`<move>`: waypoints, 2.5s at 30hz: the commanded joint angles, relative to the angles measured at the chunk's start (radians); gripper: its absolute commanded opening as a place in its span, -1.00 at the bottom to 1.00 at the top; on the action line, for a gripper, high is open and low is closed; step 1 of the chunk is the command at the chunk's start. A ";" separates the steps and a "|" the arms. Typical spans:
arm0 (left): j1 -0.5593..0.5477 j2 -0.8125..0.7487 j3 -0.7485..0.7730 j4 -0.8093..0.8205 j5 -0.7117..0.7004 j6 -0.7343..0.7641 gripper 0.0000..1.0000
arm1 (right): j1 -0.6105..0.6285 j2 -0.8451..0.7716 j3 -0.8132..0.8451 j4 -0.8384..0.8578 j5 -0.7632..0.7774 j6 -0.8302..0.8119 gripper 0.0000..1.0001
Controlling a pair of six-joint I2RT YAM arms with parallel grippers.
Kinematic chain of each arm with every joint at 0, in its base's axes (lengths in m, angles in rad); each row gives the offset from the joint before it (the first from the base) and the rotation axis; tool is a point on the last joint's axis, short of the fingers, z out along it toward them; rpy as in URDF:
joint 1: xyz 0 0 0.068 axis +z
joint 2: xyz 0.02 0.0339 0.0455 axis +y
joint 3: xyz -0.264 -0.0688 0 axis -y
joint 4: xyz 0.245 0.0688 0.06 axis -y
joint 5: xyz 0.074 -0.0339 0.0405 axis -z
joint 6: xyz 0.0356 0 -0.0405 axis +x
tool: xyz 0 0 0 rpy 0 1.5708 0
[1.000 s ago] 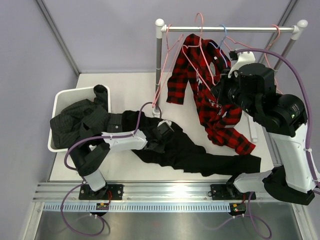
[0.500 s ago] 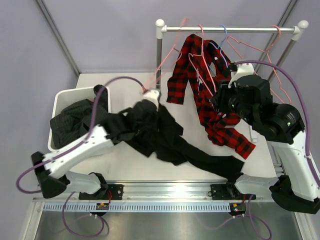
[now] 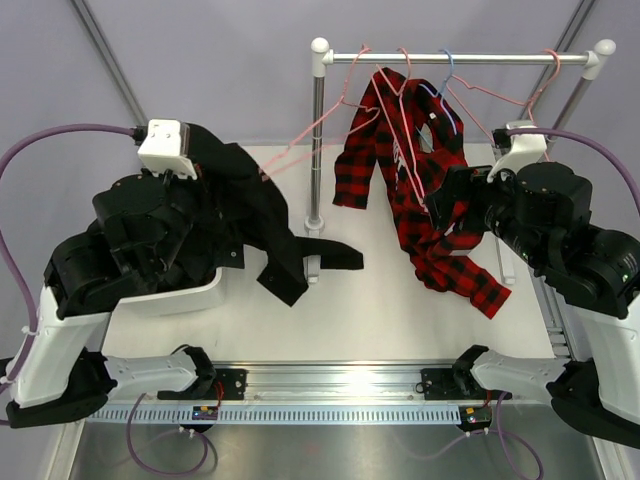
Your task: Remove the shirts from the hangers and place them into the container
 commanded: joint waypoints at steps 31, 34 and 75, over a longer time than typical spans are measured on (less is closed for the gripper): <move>0.005 0.101 0.358 1.377 -0.019 1.410 -1.00 | 0.005 -0.105 -0.207 0.131 -0.249 -0.058 0.99; 0.081 0.208 0.439 1.316 0.010 1.406 -1.00 | 0.005 -0.112 -0.242 0.149 -0.263 -0.070 0.98; 0.993 0.172 0.177 0.026 0.367 0.088 -1.00 | 0.401 0.840 0.264 0.360 -0.818 0.028 -1.00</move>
